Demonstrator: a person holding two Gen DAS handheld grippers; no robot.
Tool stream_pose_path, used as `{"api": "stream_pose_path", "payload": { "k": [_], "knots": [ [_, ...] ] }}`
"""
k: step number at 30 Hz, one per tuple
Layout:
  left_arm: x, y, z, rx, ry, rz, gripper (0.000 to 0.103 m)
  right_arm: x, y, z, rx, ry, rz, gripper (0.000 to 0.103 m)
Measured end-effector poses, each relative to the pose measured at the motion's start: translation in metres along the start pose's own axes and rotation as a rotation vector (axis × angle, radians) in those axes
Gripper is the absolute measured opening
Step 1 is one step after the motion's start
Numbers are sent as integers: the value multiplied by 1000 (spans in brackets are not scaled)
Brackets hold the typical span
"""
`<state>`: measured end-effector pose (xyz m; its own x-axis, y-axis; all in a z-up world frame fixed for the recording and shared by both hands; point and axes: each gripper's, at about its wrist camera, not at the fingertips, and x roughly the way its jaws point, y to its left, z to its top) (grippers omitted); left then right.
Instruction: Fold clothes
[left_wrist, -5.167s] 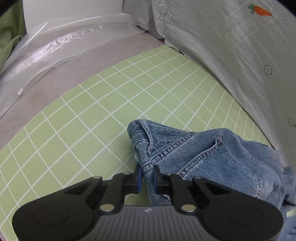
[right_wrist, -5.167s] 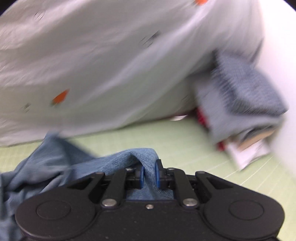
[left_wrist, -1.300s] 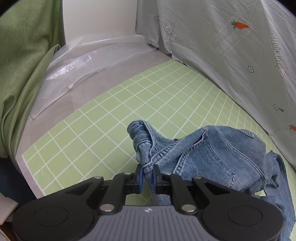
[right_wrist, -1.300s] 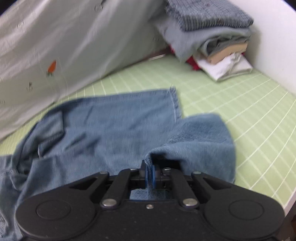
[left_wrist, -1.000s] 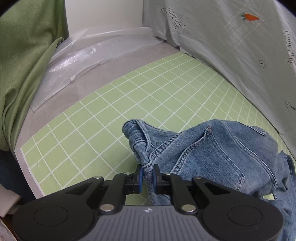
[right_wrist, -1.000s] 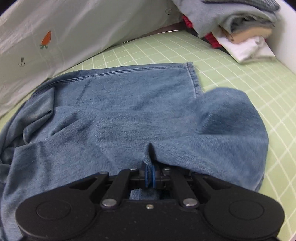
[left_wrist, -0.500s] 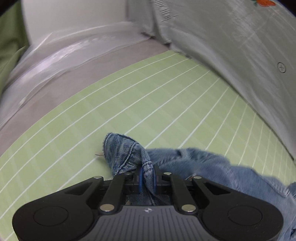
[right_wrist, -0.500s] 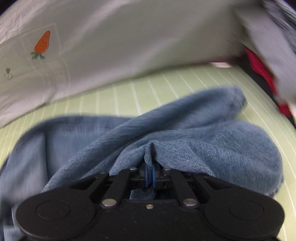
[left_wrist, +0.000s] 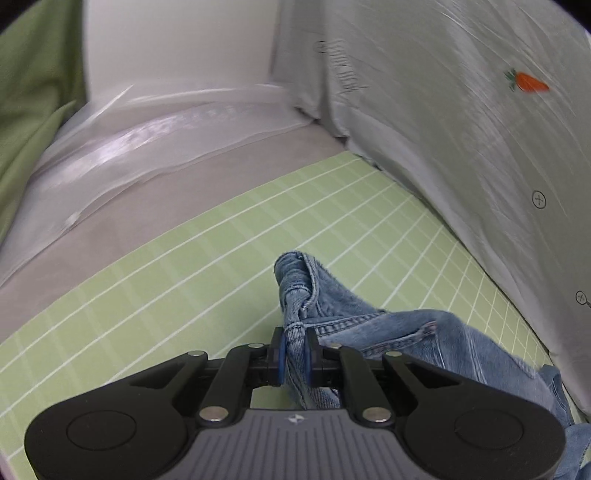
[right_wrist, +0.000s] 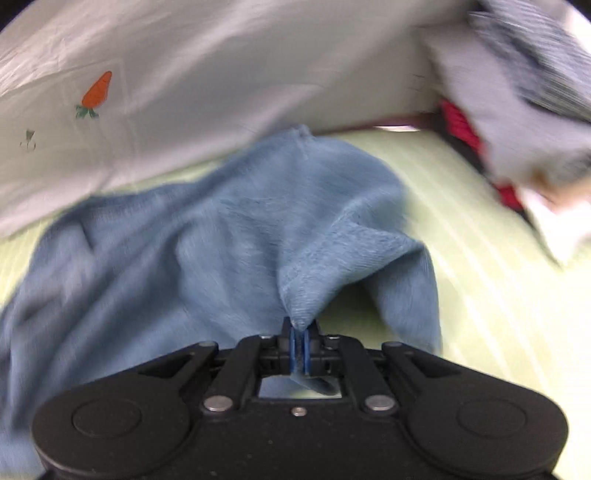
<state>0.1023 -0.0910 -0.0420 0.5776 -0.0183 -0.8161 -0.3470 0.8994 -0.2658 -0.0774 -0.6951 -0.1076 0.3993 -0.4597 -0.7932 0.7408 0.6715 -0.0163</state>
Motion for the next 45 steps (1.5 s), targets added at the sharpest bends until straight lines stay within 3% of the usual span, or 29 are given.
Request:
{"api": "stream_pose_path", "payload": {
  "k": [5, 9, 15, 17, 18, 22, 24, 26, 28, 31, 37, 41, 42, 45],
  "knots": [
    [-33, 54, -12, -37, 4, -13, 11, -58, -48, -64, 103, 36, -59, 5],
    [-48, 90, -9, -36, -10, -6, 11, -92, -63, -104, 196, 78, -66, 5],
    [-49, 129, -5, 35, 14, 41, 14, -125, -35, -136, 158, 92, -4, 5],
    [-50, 130, -8, 99, 28, 55, 28, -126, -27, -143, 165, 103, -15, 9],
    [-52, 128, -10, 130, 27, 59, 30, -126, -24, -146, 173, 107, -21, 14],
    [-65, 112, -16, 204, -27, 58, 55, -140, -32, -152, 246, 61, 13, 46],
    [-75, 102, -20, 208, -60, 51, 57, -147, -38, -150, 226, 9, 0, 53],
    [-88, 89, -28, 208, -92, 30, 75, -154, -46, -146, 203, -44, -17, 66],
    [-103, 72, -44, 215, -136, 2, 90, -151, -62, -142, 198, -103, -45, 95],
    [-122, 38, -79, 216, -167, -37, 92, -127, -93, -134, 143, -126, -60, 102],
    [-153, -37, -166, 196, -155, -136, 95, -61, -141, -126, -8, -37, 23, 103],
    [-164, -80, -207, 192, -108, -136, 95, -31, -152, -123, -85, 76, 65, 103],
    [-167, -89, -215, 196, -99, -141, 95, -27, -153, -123, -97, 96, 63, 99],
    [-172, -115, -232, 249, -83, -147, 95, -28, -161, -124, -86, 90, 127, 72]
  ]
}}
